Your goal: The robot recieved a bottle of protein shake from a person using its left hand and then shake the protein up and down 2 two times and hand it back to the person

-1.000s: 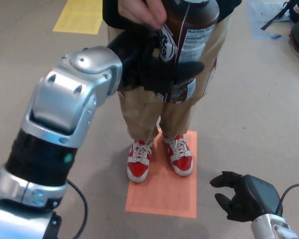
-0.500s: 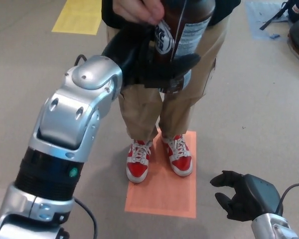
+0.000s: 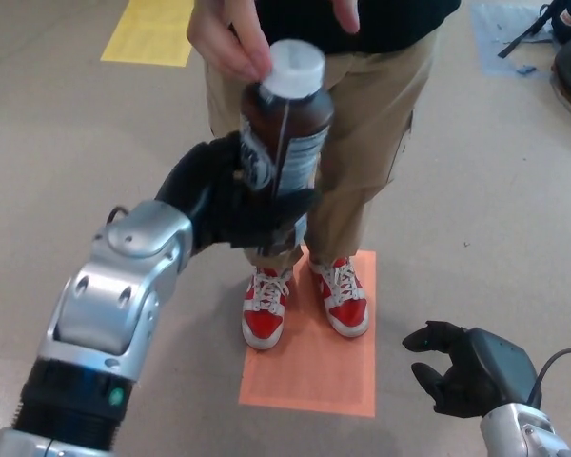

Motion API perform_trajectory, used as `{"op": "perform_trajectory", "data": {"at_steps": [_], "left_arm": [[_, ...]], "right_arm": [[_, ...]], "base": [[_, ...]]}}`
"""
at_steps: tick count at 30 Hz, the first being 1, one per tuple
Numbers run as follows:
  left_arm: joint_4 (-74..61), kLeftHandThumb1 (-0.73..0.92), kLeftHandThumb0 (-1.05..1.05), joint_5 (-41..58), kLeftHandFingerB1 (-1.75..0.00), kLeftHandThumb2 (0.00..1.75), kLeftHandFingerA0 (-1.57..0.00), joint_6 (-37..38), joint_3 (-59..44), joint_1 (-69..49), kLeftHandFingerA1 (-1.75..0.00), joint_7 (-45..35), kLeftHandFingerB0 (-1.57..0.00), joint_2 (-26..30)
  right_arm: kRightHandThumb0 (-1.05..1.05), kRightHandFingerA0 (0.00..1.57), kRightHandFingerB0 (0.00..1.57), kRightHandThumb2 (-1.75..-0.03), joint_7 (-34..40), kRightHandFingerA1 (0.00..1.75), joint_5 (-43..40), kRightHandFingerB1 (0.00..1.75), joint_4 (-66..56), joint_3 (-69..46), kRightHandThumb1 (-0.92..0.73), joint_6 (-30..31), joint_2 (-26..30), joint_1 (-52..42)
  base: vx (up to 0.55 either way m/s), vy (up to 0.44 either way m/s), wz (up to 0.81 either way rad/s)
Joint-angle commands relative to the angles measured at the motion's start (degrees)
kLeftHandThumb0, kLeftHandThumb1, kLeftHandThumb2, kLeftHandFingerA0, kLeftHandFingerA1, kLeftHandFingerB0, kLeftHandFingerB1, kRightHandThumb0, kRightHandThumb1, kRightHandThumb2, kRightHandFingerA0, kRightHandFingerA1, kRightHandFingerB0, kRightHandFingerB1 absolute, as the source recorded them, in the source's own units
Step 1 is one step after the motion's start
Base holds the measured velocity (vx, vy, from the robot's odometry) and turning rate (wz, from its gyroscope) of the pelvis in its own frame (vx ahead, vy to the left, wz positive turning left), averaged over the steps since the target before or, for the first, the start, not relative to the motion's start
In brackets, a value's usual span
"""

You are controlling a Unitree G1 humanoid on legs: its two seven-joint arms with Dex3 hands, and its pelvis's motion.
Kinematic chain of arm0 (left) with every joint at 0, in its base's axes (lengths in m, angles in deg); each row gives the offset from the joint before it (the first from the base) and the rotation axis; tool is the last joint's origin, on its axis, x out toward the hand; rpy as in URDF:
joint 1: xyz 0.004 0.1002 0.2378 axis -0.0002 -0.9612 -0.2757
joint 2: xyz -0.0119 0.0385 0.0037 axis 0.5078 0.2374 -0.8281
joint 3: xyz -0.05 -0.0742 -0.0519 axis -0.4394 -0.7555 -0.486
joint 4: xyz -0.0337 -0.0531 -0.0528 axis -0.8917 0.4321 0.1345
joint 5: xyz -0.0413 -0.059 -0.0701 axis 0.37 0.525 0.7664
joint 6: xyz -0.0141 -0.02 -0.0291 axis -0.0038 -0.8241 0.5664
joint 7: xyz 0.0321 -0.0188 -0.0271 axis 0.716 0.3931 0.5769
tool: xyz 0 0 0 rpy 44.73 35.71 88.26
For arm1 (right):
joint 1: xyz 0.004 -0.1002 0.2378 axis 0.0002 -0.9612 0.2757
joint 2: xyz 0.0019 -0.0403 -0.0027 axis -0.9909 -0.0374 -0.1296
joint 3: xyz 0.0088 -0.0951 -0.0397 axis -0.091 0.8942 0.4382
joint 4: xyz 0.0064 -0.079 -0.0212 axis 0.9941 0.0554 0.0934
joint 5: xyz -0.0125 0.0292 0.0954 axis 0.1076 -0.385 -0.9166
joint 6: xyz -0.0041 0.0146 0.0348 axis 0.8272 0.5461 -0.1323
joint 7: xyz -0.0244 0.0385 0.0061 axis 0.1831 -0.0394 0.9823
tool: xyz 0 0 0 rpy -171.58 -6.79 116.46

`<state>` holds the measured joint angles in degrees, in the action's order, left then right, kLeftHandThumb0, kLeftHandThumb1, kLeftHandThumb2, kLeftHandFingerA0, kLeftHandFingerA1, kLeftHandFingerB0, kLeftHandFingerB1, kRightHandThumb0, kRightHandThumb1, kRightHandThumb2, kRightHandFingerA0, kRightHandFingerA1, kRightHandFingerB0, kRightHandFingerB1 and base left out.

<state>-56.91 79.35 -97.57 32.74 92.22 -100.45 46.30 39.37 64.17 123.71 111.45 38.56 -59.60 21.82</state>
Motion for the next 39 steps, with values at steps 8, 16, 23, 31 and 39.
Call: {"op": "perform_trajectory", "data": {"at_steps": [8,16,23,31,39], "left_arm": [[9.0,0.81,-0.19,-0.1,-1.15,0.67,-0.78,9.5,-3.5,-3.9,-1.64,-0.3,-0.67,0.8],[9.0,0.75,-0.20,0.0,-1.17,0.76,-0.83,10.6,-2.8,-3.7,-1.61,-1.1,-0.69,0.1],[-4.0,0.79,-0.15,3.0,-1.06,0.73,-0.81,5.5,-6.8,2.4,-1.57,1.8,-0.72,-2.1],[11.1,0.77,-0.20,-5.0,-1.12,0.75,-0.87,10.8,4.8,-13.9,-1.54,-1.0,-0.72,0.6],[-3.0,0.79,-0.14,5.1,-1.11,0.75,-0.85,3.7,-7.1,3.7,-1.59,1.5,-0.73,-1.0]], "right_arm": [[-0.43,0.93,0.78,-0.77,-0.1,0.65,0.0,0.46,0.5,-0.6,-0.68,-0.6,0.2,-0.1],[-0.44,0.92,0.77,-0.75,-0.7,0.63,-0.5,0.47,0.3,-1.1,-0.70,-0.3,0.2,-0.1],[-0.47,0.91,0.78,-0.73,-0.5,0.66,-0.3,0.47,0.2,-1.2,-0.72,-0.6,0.2,0.5],[-0.44,0.92,0.76,-0.77,-1.0,0.64,0.1,0.46,0.3,-0.9,-0.70,-0.7,0.0,1.2],[-0.47,0.91,0.77,-0.73,-0.5,0.65,-0.4,0.47,0.4,-1.7,-0.72,-1.2,-0.3,0.9]], "base": [[0.00,0.000,0.00],[0.00,0.000,0.00],[0.00,0.000,0.00],[0.00,0.000,0.00],[0.00,0.000,0.03]]}}
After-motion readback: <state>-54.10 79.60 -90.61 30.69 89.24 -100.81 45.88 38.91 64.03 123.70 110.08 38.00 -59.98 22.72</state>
